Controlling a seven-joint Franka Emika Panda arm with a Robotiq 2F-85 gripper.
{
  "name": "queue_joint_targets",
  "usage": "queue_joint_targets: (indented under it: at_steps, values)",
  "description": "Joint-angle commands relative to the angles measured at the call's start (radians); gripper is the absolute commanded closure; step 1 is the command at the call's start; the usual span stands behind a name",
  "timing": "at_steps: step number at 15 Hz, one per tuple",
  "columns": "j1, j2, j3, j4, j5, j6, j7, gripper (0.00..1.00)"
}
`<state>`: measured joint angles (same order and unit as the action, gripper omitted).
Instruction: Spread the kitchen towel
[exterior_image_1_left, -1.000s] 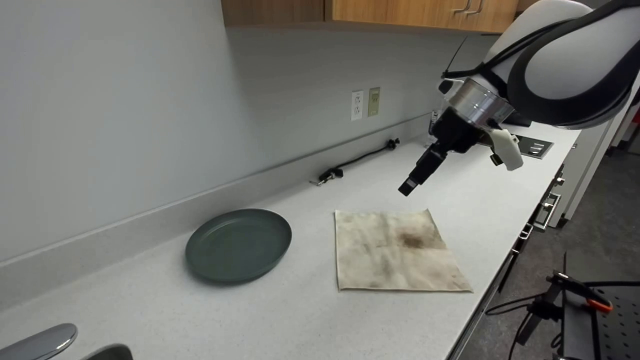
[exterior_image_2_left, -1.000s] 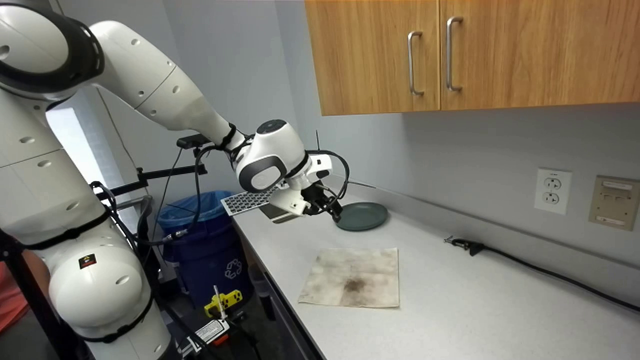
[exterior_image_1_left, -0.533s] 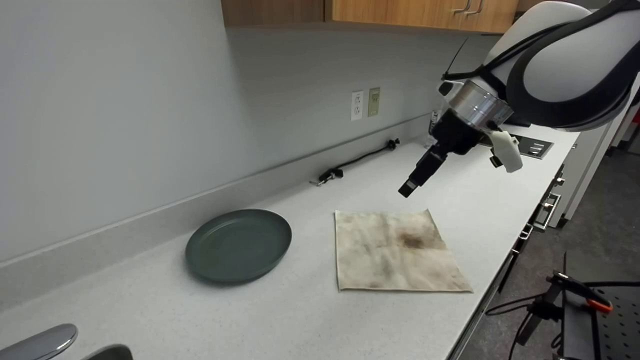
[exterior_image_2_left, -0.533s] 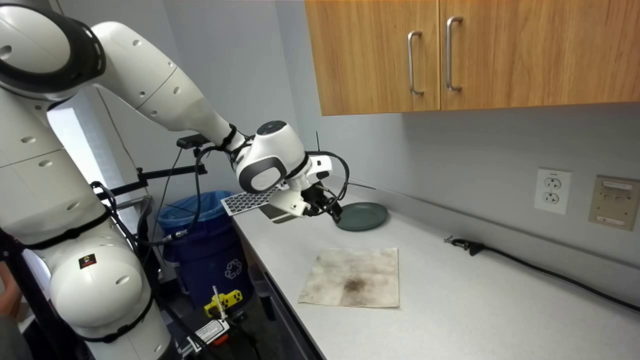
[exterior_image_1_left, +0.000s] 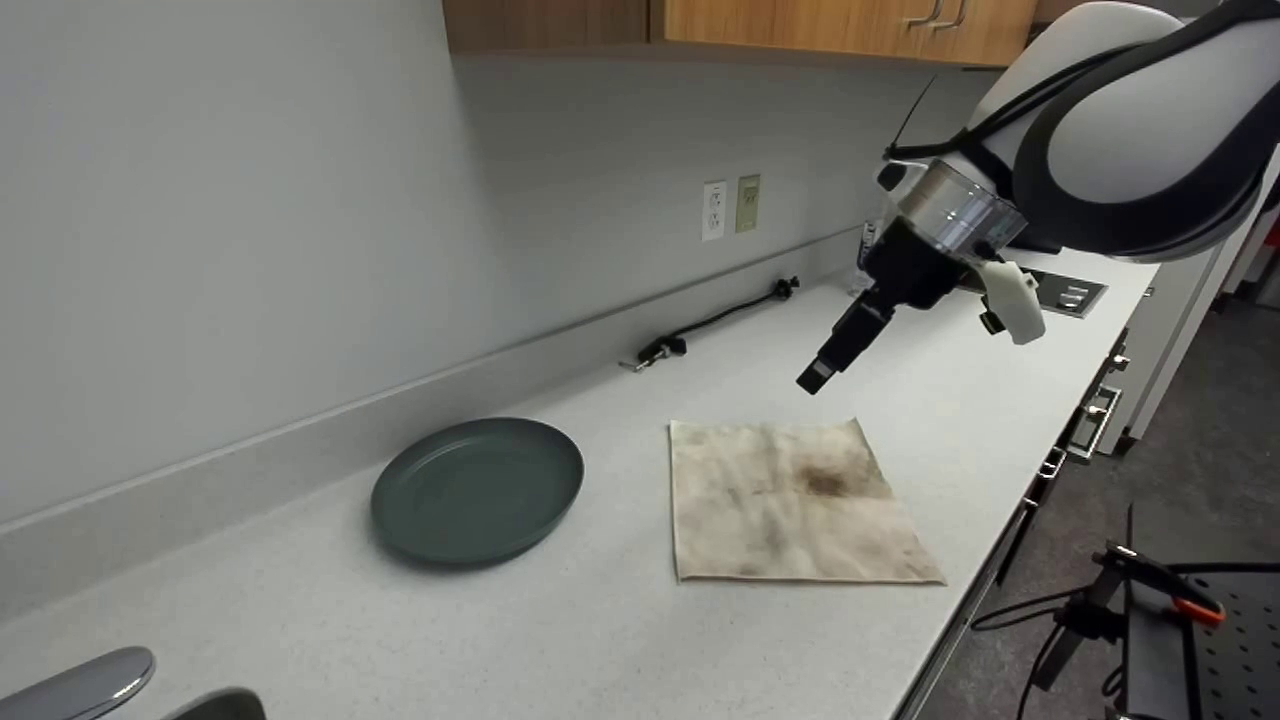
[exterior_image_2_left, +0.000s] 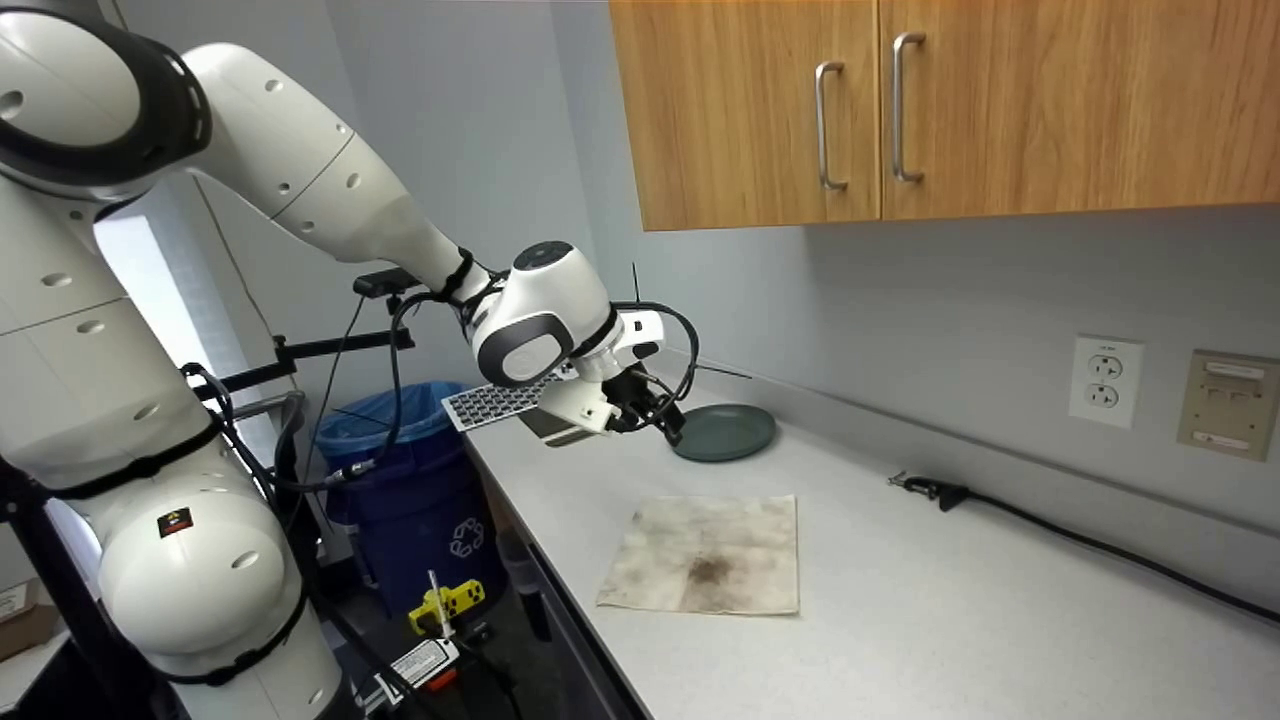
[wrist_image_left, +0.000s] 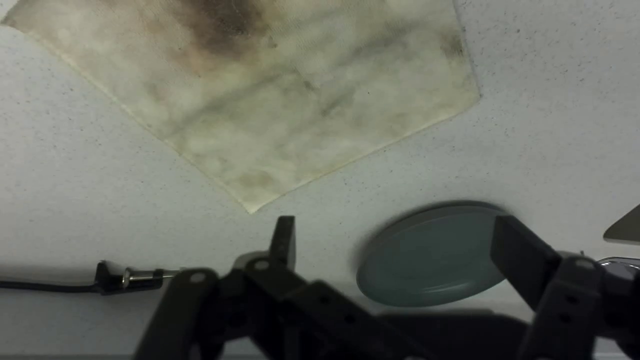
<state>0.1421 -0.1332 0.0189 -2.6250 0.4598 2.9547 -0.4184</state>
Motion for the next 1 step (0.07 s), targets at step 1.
queue_joint_targets:
  at_steps: [1]
  values:
    - [0.0,0.0,0.0,0.0,0.0,0.0,0.0,0.0]
